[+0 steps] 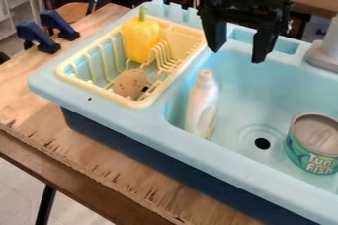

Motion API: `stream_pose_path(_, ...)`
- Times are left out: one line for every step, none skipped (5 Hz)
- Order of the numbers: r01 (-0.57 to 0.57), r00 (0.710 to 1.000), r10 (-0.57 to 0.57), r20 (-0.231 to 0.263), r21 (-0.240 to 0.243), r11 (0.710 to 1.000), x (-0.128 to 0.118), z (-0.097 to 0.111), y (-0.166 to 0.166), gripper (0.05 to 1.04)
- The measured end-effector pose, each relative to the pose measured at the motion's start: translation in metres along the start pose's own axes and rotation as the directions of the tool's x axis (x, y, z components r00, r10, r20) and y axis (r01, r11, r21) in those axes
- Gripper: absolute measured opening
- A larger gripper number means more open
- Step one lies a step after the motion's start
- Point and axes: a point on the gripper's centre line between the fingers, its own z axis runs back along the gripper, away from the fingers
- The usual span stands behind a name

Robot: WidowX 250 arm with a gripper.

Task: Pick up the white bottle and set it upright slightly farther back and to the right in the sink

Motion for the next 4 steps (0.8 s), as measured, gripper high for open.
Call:
stream_pose_path(-0.007, 0.999, 0.007, -0.031, 0.007, 1.000, -0.003, -0.010, 0.002, 1.003)
stream_pose_path(-0.033, 0.999, 0.033, 0.024, 0.001, 0.999, -0.003, 0.004, 0.008, 1.003)
stream_pose_path(-0.032, 0.997, 0.033, 0.064, -0.004, 0.999, -0.009, 0.031, 0.011, 1.003)
stream_pose_path(-0.063, 0.997, 0.063, 0.043, 0.012, 0.998, -0.024, 0.038, 0.012, 1.003)
